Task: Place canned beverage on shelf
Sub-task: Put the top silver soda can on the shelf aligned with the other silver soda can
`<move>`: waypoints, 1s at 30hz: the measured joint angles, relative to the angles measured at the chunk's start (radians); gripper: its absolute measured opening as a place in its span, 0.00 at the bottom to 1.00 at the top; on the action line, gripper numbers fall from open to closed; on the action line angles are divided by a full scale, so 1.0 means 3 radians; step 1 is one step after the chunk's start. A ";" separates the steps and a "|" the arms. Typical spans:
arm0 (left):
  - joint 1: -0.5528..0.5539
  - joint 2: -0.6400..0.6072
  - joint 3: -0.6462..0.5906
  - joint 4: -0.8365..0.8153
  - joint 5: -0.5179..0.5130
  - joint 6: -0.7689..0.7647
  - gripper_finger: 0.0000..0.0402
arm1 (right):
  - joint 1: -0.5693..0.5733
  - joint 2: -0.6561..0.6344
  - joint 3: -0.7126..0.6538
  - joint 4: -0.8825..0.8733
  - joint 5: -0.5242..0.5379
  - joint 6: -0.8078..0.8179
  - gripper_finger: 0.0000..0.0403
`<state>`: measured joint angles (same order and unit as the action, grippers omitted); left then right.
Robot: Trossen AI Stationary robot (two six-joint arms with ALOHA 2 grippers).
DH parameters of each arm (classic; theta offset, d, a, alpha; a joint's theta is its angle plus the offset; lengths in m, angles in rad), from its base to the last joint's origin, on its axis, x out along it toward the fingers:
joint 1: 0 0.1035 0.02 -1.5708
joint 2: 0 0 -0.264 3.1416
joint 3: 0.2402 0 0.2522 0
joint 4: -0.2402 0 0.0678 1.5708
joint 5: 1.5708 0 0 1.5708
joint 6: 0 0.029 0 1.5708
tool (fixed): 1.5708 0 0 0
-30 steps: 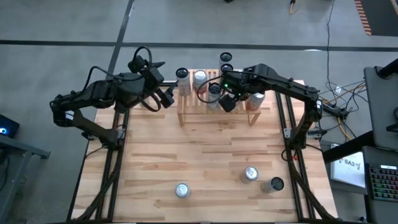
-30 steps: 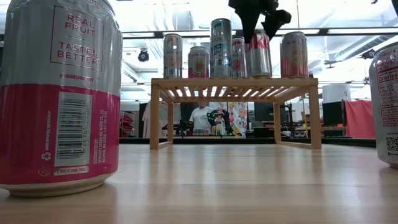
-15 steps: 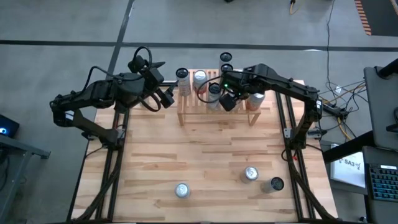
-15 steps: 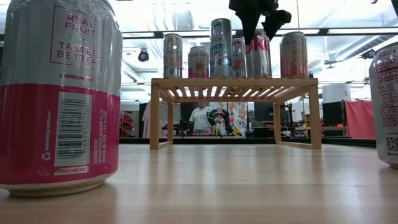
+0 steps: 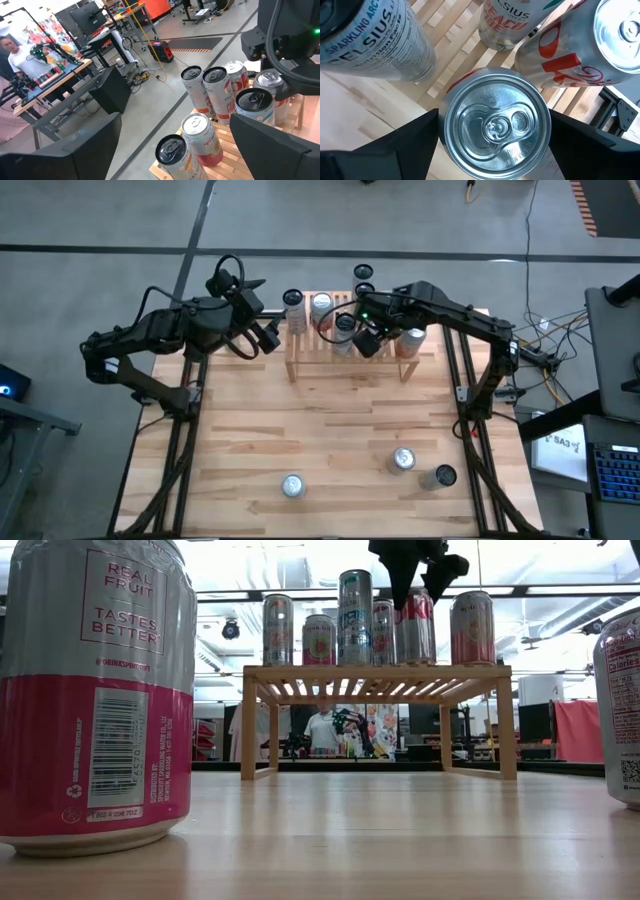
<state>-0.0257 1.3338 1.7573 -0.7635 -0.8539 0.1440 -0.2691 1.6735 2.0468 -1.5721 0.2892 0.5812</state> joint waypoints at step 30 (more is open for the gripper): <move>0.0000 0.0003 0.0000 0.0001 0.0000 0.0003 0.89 | 0.0000 0.0003 0.0142 0.0008 -0.0073 0.0018 0.90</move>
<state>-0.0256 1.3346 1.7573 -0.7631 -0.8539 0.1450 -0.2691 1.6744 2.0893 -1.5696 0.2673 0.5865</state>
